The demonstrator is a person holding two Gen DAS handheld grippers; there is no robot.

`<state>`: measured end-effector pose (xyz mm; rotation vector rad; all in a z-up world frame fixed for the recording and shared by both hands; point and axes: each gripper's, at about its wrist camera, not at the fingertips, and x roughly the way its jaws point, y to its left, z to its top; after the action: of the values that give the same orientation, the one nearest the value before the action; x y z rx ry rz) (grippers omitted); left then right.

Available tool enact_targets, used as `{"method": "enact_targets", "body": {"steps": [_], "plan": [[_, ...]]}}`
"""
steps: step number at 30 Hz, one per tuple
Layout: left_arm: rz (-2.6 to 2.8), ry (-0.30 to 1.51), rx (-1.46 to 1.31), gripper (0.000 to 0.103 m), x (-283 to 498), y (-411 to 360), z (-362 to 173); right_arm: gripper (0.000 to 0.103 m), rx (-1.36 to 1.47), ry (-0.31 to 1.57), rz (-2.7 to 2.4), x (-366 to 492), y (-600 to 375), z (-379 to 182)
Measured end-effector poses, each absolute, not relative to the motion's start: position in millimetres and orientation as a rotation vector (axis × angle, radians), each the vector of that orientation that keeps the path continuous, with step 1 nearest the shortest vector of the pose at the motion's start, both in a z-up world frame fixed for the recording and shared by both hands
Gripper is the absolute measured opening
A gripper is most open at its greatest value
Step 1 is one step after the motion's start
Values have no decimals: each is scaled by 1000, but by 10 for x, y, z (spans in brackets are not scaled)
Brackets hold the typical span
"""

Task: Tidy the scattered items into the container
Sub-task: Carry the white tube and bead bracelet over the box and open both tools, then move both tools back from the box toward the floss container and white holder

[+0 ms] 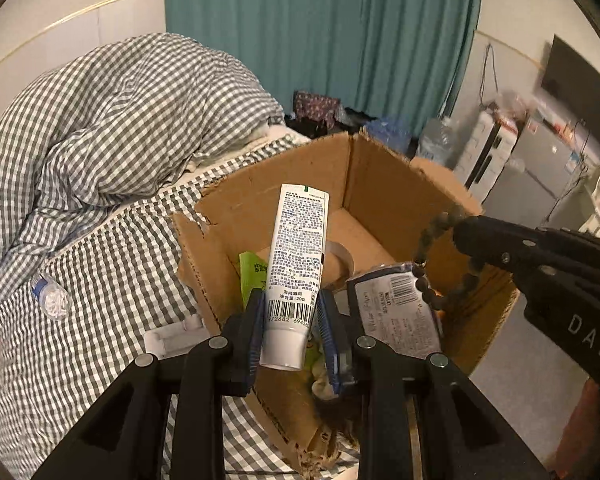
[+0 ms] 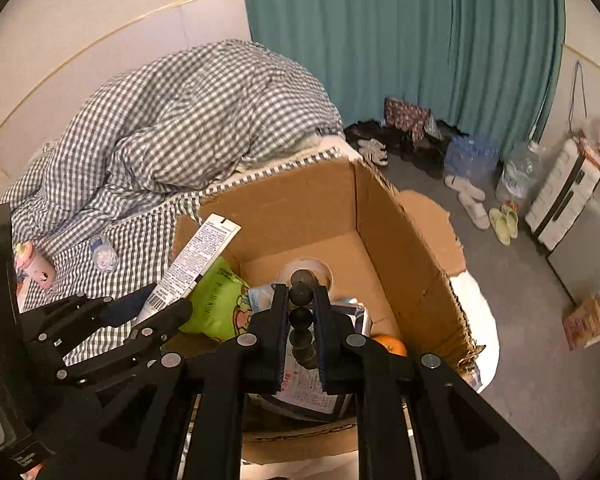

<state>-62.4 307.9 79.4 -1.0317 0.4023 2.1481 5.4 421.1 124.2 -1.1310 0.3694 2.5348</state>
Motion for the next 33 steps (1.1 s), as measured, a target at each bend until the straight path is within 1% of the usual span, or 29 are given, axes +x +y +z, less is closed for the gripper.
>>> {"method": "enact_targets", "body": {"steps": [1,2,3,4,17,21,27,33], "plan": [[2168,427,-1027,50,-622,3098,782,22,-1125,379,2529,52,4233,1228],[2196,451,-1018,85,-618,3104,782,51,-1114,383,2514,43,4243,1221],[2220,463,-1009,97,-603,3094,784,72,-1093,385,2503,63,4255,1217],[2254,469,-989,102,-596,3070,808,73,-1065,380,2500,76,4260,1231],[2332,397,-1041,102,-761,2634,850,73,-1092,332,2548,6,3955,1240],[2367,364,-1047,102,-794,2387,900,73,-1079,322,2594,-18,3785,1310],[2498,273,-1091,102,-1038,1681,975,73,-1096,259,2688,-136,3335,1361],[2671,168,-1200,102,-1355,803,929,73,-1150,180,2793,-376,2766,1338]]}}
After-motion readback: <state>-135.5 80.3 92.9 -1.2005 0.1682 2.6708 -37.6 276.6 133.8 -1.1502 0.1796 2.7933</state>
